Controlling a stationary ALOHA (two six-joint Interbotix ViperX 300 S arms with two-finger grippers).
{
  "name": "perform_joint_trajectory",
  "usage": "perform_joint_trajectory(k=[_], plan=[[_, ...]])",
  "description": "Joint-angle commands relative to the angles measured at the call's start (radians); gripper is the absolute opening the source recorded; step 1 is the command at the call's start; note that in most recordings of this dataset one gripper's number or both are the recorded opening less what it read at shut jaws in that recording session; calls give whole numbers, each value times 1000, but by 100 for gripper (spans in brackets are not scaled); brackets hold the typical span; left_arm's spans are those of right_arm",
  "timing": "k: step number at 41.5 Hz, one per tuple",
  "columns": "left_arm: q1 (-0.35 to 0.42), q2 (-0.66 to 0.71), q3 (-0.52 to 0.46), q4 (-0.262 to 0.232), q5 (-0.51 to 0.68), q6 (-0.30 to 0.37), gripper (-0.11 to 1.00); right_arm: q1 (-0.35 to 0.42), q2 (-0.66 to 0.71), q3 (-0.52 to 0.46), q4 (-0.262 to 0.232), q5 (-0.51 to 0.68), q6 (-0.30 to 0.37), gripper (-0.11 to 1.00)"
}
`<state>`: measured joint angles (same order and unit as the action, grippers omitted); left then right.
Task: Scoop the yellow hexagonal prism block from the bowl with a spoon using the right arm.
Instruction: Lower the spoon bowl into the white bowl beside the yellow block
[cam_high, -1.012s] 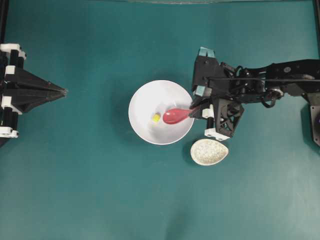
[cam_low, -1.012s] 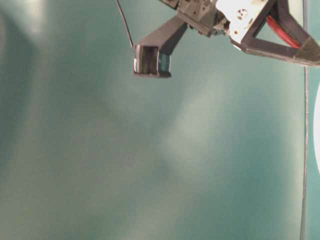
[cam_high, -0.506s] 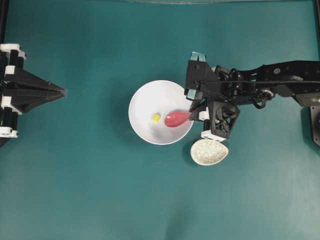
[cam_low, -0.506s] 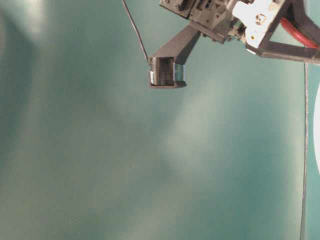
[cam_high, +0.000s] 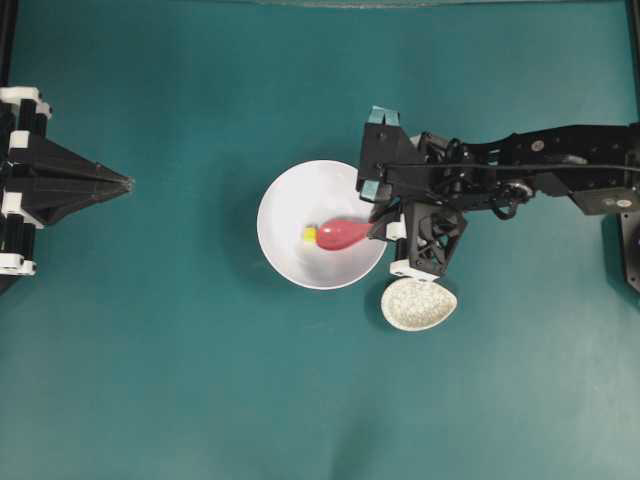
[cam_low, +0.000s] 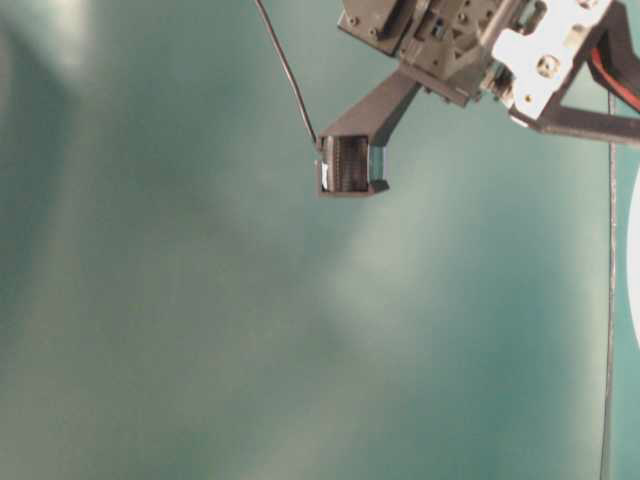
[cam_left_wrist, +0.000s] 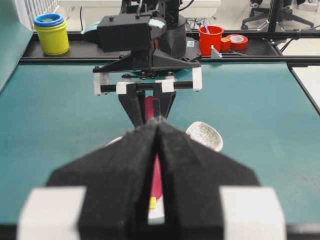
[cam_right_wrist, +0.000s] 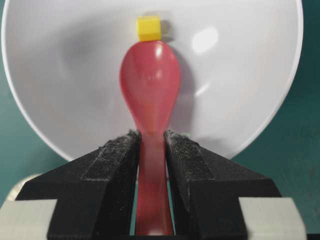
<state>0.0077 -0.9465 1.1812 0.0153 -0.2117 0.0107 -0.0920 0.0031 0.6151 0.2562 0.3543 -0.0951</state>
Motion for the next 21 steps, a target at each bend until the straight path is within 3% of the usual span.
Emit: perform_joint_trajectory(k=[1,21], plan=[[0,5,-25,3,-5,2,0,-2,-6,-37,0,-9,0,24],[2,-5,-26,3,-5,2,0,-2,28,-84,0,-84,-12,24]])
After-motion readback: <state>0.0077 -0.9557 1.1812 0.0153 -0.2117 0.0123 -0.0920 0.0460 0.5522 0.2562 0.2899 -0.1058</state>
